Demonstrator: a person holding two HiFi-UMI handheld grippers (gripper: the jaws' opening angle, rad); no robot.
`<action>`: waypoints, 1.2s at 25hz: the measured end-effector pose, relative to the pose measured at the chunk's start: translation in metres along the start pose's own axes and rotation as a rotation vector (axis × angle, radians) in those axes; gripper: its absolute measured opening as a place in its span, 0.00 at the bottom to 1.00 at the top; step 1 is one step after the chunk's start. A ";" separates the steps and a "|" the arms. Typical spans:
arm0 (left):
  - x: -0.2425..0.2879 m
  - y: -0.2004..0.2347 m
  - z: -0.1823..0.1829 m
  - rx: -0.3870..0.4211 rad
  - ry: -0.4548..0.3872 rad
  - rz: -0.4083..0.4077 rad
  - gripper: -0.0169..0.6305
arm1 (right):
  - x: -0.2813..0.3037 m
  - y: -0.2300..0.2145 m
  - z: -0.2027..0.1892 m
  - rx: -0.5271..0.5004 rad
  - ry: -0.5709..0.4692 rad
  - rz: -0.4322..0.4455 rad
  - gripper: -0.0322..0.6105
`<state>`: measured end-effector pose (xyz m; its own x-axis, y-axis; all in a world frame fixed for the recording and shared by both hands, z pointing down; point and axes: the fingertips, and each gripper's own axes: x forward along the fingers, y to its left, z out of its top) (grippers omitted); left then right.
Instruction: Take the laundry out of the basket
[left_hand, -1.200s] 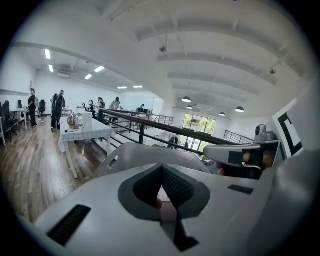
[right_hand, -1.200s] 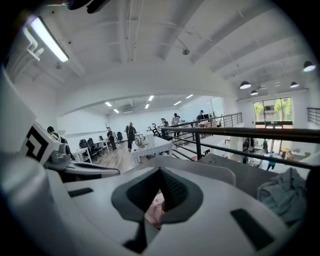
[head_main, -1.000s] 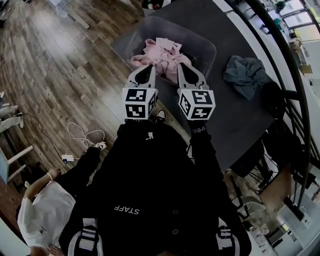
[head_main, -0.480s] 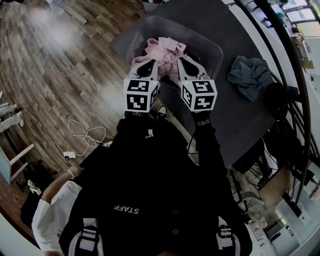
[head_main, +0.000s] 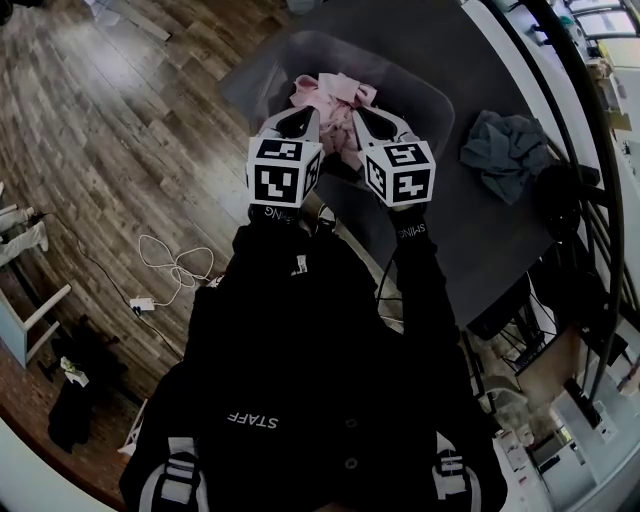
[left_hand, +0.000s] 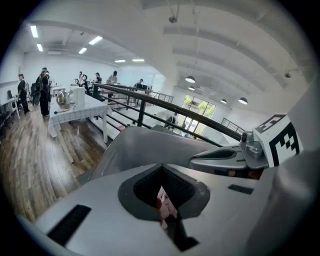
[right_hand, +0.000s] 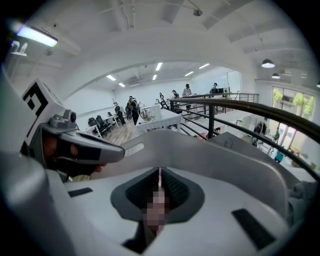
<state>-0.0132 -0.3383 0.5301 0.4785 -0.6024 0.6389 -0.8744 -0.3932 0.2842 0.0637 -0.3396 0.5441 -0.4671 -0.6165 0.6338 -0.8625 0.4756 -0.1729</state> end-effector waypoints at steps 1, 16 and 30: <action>0.003 0.000 0.000 -0.001 0.009 -0.001 0.03 | 0.004 -0.002 -0.004 -0.003 0.015 0.008 0.08; 0.034 0.011 0.001 -0.015 0.087 -0.010 0.03 | 0.054 -0.003 -0.056 -0.090 0.230 0.183 0.35; 0.047 0.017 0.000 -0.021 0.098 -0.007 0.03 | 0.096 -0.007 -0.134 -0.472 0.519 0.354 0.68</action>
<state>-0.0055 -0.3730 0.5649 0.4755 -0.5286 0.7032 -0.8730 -0.3822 0.3030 0.0511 -0.3185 0.7074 -0.4478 -0.0618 0.8920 -0.4511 0.8770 -0.1657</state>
